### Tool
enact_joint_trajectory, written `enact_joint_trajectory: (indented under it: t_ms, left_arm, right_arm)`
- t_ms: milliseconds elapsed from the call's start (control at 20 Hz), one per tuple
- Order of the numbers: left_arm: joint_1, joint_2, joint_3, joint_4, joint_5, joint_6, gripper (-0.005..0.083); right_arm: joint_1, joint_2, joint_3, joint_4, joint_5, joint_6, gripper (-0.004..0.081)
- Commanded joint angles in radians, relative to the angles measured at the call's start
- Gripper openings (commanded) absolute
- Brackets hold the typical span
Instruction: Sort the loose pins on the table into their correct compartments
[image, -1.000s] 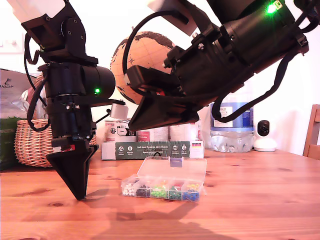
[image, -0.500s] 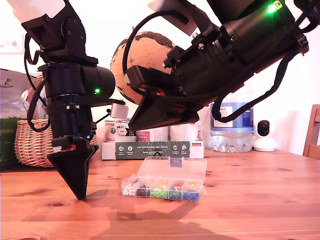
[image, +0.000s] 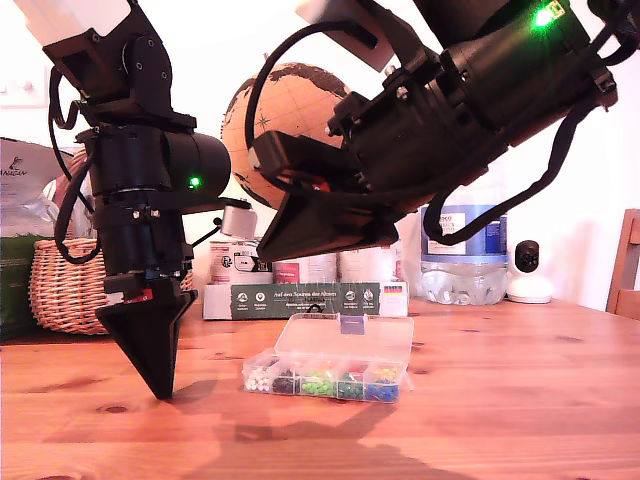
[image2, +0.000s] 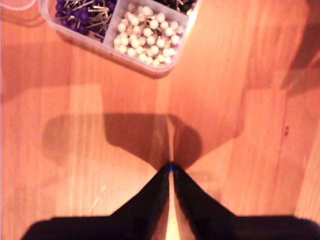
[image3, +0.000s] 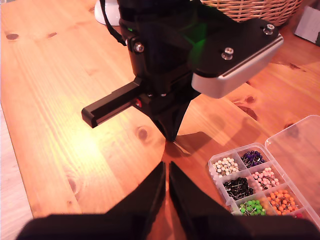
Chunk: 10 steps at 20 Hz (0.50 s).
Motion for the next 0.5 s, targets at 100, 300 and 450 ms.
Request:
enact_joint_trajectory:
  t_ms: [100, 300, 450]
  left_arm:
    - [-0.007, 0.039, -0.008, 0.0, 0.005, 0.008, -0.002]
    - [-0.024, 0.036, -0.008, -0.003, 0.004, 0.008, -0.002]
    - [-0.029, 0.021, -0.008, -0.01, 0.003, 0.008, -0.002]
  right_arm:
    - [-0.01, -0.014, -0.005, 0.01, -0.003, -0.003, -0.0012]
    - [-0.029, -0.014, -0.005, 0.005, -0.005, -0.008, -0.0012]
    - [-0.051, -0.014, -0.005, -0.039, -0.03, -0.034, -0.0012]
